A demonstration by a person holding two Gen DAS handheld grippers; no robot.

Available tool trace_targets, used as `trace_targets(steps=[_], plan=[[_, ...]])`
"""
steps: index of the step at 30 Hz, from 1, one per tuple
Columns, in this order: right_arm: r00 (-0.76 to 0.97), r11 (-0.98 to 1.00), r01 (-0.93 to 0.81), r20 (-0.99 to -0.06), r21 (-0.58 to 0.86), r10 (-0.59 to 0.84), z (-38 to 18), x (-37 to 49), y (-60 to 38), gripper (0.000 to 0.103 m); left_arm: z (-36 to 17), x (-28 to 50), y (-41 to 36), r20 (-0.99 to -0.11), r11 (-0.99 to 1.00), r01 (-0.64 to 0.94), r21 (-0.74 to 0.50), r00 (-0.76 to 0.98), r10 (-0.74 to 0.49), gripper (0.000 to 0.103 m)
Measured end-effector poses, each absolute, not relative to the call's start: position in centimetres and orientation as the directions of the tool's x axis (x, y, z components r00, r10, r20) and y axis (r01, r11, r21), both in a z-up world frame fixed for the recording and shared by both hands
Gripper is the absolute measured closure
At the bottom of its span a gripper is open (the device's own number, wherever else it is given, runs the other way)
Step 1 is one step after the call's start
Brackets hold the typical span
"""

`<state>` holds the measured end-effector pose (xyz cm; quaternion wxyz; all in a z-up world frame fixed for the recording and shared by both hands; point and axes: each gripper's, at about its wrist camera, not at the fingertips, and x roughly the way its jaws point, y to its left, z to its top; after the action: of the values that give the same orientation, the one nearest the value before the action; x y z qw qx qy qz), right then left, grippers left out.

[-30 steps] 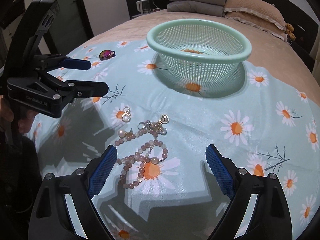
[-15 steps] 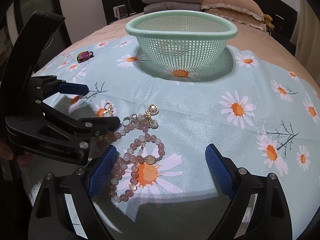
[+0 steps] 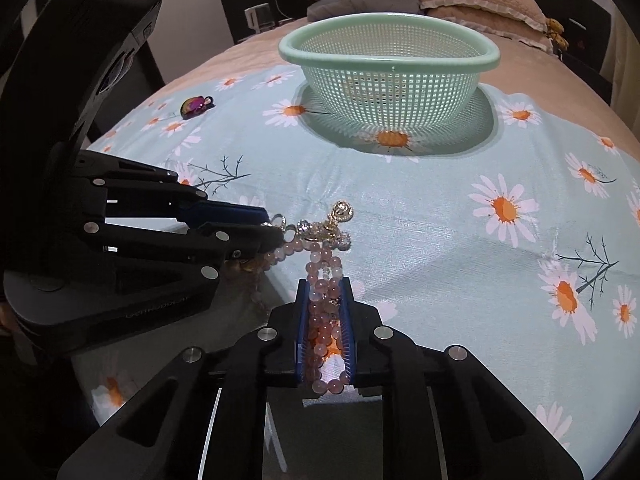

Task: Organize jewelry
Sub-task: 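Grasp a gold charm earring with the left tool while the right tool grasps the pink bracelet, then carry the charm earring and pink bead bracelet into the green basket and release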

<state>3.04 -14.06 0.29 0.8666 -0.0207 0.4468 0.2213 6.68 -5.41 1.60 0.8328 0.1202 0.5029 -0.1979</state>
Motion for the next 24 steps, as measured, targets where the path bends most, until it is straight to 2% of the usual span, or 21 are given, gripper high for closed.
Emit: trace_targets(steps=[6,24], plan=[[0.482,0.914,-0.356,-0.800,0.193,0.357,1.4,2.8,-16.2,0.090,2.2,6.0,-4.3,-0.886,0.884,0.459,-0.089,0.369,-0.281,0.090],[0.563,0.906,-0.387,-0.734,0.171,0.379,9.1,1.6,-19.5,0.090,8.9,6.0,-1.1,-0.829,0.890,0.446,-0.090,0.462,-0.315,0.090]])
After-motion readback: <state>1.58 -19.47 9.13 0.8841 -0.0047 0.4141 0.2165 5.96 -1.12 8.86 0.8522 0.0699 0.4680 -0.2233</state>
